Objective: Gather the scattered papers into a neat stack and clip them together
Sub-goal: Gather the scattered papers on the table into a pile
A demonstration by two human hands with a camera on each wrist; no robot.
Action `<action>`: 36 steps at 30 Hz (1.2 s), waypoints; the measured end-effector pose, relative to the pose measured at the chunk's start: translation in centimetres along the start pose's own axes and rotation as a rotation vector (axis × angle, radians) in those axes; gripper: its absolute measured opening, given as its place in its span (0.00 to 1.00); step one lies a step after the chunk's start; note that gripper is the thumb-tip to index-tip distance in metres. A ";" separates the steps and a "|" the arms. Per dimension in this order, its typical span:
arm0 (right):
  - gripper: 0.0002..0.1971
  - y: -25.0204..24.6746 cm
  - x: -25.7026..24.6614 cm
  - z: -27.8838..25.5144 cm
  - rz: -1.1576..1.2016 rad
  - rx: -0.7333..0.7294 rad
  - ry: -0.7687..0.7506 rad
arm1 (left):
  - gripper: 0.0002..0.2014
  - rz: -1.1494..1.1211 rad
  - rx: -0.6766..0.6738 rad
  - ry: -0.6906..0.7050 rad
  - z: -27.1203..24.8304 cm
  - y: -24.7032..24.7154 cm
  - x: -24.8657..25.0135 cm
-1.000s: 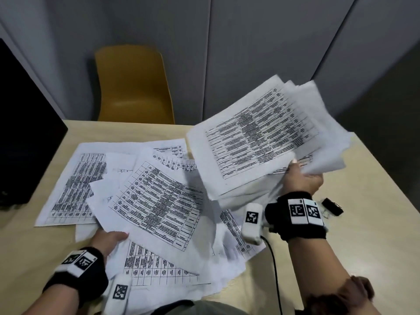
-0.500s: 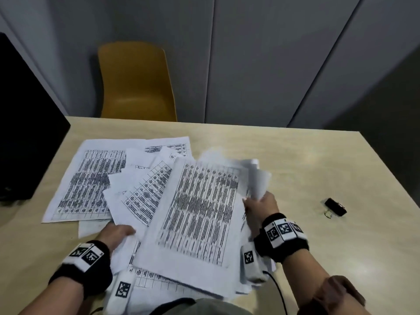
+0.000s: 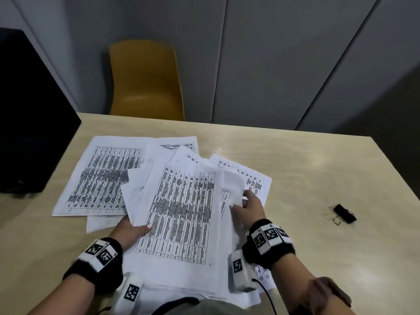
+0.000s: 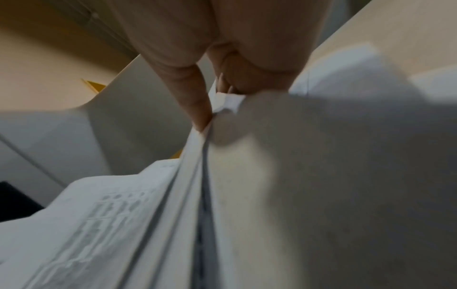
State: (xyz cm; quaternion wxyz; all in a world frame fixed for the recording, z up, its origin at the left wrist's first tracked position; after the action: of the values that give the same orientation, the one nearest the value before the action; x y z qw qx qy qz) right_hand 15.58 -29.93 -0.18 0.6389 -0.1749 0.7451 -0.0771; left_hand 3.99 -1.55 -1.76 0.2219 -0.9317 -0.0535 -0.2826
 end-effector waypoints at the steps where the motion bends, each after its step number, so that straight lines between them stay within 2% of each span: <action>1: 0.13 -0.6 0.2 0.0 0.024 0.052 -0.017 | 0.21 -0.031 -0.012 0.005 -0.2 0.0 0.0; 5: 0.14 -2.3 0.6 -0.3 -0.099 0.237 -0.109 | 0.22 -0.203 -0.049 0.023 -0.9 0.1 0.5; 7: 0.26 -3.1 0.9 -0.4 -0.175 0.288 -0.165 | 0.22 -0.228 -0.065 0.045 -1.5 0.0 1.2; 8: 0.33 -3.6 1.2 -0.3 -0.150 0.280 -0.143 | 0.21 -0.233 -0.071 0.057 -1.9 -0.1 1.7; 9: 0.38 -4.2 1.2 -0.4 -0.042 0.247 -0.113 | 0.20 -0.249 -0.070 0.062 -2.2 -0.4 2.1; 10: 0.38 -4.4 1.1 -0.5 0.139 0.181 -0.087 | 0.18 -0.259 -0.064 0.066 -2.6 -0.6 2.6; 12: 0.32 -4.4 0.3 -1.2 0.515 -0.020 -0.050 | 0.09 -0.260 -0.080 0.071 -3.2 -0.7 3.4; 13: 0.30 -4.2 -0.1 -1.5 0.594 -0.103 -0.045 | 0.06 -0.237 -0.105 0.063 -3.7 -0.5 3.8; 14: 0.30 -4.0 -0.4 -1.9 0.612 -0.152 -0.049 | 0.06 -0.223 -0.119 0.065 -4.0 -0.4 4.2; 15: 0.33 -3.7 -0.4 -2.1 0.613 -0.171 -0.054 | 0.08 -0.205 -0.125 0.055 -4.0 -0.3 4.3; 17: 0.45 -3.2 0.1 -2.4 0.603 -0.163 -0.013 | 0.12 -0.207 -0.138 0.037 -3.0 -0.3 4.0; 18: 0.46 -3.1 0.2 -2.5 0.622 -0.158 0.014 | 0.17 -0.215 -0.148 0.040 -2.8 -0.2 4.1; 19: 0.41 -3.0 0.6 -2.7 0.658 -0.158 0.025 | 0.23 -0.219 -0.157 0.045 -2.7 -0.2 4.0; 20: 0.31 -3.0 0.3 -3.1 0.714 -0.157 0.028 | 0.27 -0.233 -0.141 0.038 -2.7 -0.2 4.0; 21: 0.22 -3.0 0.7 -3.5 0.792 -0.150 0.062 | 0.25 -0.270 -0.146 0.009 -2.2 0.0 3.8; 22: 0.18 -3.0 0.8 -4.1 0.891 -0.126 0.106 | 0.19 -0.293 -0.150 0.008 -2.3 0.3 3.9; 24: 0.27 -2.8 1.5 -4.7 0.970 -0.082 0.123 | 0.13 -0.320 -0.146 0.019 -2.8 1.2 4.2; 26: 0.32 -2.0 1.3 -5.0 0.814 -0.085 0.141 | 0.16 -0.316 -0.162 0.042 -3.2 1.8 4.4; 27: 0.31 -1.7 1.6 -4.8 0.696 -0.096 0.143 | 0.17 -0.278 -0.172 0.052 -3.2 1.9 4.4; 29: 0.20 -1.6 1.6 -4.3 0.495 -0.081 0.136 | 0.23 -0.186 -0.214 0.067 -2.7 2.4 4.4; 31: 0.15 -1.9 2.1 -3.9 0.368 -0.018 0.162 | 0.29 -0.133 -0.268 0.079 -2.5 3.0 4.6; 33: 0.14 -2.4 2.7 -4.1 0.325 0.044 0.182 | 0.28 -0.120 -0.323 0.070 -2.2 3.3 4.6; 35: 0.09 -2.6 4.4 -4.3 0.307 0.053 0.247 | 0.25 -0.095 -0.366 0.057 -1.7 3.5 4.6; 36: 0.10 -2.8 5.0 -4.5 0.326 0.083 0.283 | 0.21 -0.075 -0.390 0.063 -1.5 3.5 4.7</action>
State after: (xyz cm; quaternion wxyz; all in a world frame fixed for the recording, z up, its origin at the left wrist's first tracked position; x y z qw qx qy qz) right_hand 11.05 -34.78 -3.11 0.5388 -0.0130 0.8419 -0.0271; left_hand 7.98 -5.53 0.61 0.0279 -0.9451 -0.0252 -0.3245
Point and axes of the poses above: each hand's wrist, its own z-axis towards the middle knuckle, its own y-axis out of the palm, x = y × z, the point moved 5 cm from there along z, towards the middle knuckle, and after that the axes turned 14 degrees about -y, right-handed, at the moved point
